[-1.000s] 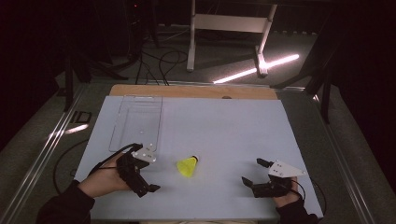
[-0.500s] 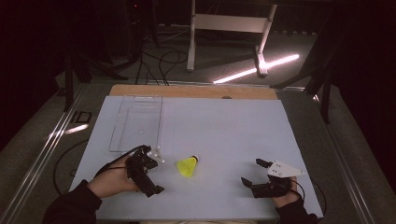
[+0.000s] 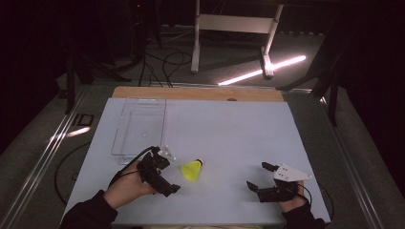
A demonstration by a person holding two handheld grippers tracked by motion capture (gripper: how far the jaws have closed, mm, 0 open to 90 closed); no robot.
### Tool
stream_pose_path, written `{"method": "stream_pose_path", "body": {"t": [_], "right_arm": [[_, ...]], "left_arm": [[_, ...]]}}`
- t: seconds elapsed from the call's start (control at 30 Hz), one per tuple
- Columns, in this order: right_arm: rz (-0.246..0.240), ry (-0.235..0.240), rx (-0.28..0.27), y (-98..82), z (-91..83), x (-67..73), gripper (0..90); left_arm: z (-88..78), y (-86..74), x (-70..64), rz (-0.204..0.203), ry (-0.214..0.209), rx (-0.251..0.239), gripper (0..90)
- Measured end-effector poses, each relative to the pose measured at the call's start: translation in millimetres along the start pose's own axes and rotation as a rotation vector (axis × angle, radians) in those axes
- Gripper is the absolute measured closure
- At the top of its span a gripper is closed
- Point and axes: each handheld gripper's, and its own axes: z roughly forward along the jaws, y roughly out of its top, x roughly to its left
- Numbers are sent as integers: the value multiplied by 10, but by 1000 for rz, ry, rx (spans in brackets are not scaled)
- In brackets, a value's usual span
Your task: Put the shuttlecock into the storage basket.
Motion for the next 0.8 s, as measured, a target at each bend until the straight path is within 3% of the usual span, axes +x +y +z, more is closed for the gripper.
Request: {"method": "stream_pose_path", "body": {"t": [0.2,0.23,0.47,0.8], "right_arm": [[-1,2,-1,0,-2,0,88],[-1,2,-1,0,-2,0,88],[0,4,-3,0,-3,-1,88],[0,6,-1,1,3,1,88]], "left_arm": [[-2,32,-42,23,36,-138,30],[-2,32,-42,23,36,-138,39],[31,-7,31,-34,49,-262,57],[245,-1,73,-26,76,-195,148]]}}
